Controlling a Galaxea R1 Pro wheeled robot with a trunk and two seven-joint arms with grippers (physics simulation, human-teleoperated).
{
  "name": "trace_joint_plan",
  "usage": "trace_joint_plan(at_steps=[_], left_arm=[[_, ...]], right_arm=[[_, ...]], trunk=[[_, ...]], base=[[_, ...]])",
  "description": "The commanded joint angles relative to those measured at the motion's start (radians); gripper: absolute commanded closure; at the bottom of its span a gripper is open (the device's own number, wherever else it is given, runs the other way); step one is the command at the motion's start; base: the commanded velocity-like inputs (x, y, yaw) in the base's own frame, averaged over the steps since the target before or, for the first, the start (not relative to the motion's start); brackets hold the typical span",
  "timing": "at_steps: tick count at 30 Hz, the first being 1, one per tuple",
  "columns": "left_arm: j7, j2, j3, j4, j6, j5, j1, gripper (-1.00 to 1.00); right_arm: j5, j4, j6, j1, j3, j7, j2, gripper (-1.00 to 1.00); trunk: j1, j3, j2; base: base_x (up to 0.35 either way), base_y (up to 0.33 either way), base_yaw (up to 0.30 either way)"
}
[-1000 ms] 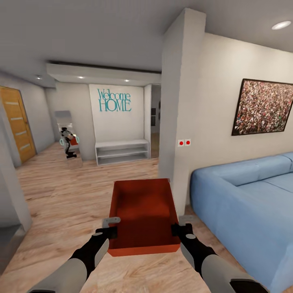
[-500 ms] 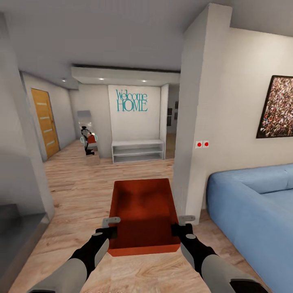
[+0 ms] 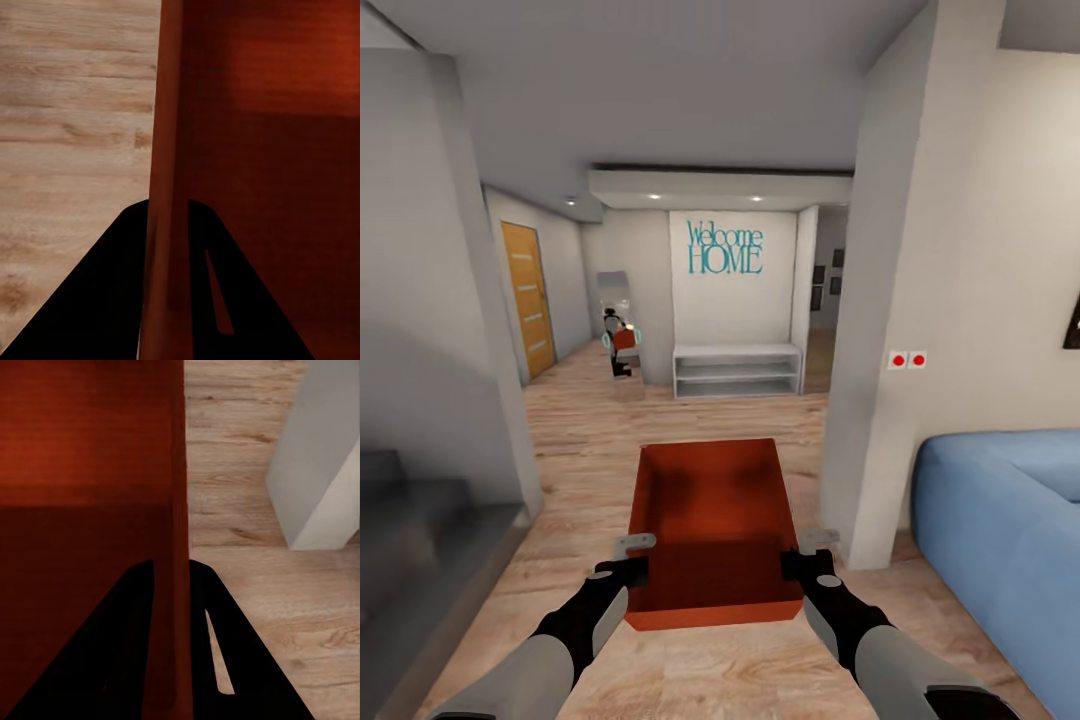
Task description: Move the two storage containers from the living room to the garage. In the garage, place one container on the floor and stack the other container on top of it (either order is fine).
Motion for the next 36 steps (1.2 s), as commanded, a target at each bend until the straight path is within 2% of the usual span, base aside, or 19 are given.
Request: trace_joint_plan(at_steps=[1,17,35,36], left_arm=[[0.006,-0.001,0.017,-0.015,-0.022,-0.009,-0.001,1.00],[0.006,-0.001,0.018,-0.014,-0.021,-0.010,-0.001,1.00],[0.006,-0.001,0.019,-0.012,-0.021,-0.010,-0.001,1.00],[0.006,0.005,0.005,-0.007,-0.004,0.004,-0.001,1.00]], right_arm=[[0.006,0.003,-0.004,0.000,-0.024,-0.090,0.001,1.00],[0.007,0.003,-0.005,0.000,-0.024,-0.091,0.001,1.00],[0.009,0.002,-0.005,0.000,-0.024,-0.094,0.002,1.00],[0.007,0.005,-0.009,0.001,-0.013,-0.010,0.007,1.00]], trunk=[[0.000,-0.002,-0.001],[0.000,-0.002,-0.001],[0.000,-0.002,-0.001],[0.000,-0.002,-0.001]], base=[[0.000,0.000,0.268],[0.021,0.000,0.233],[0.305,0.000,0.006],[0.000,0.000,0.000]])
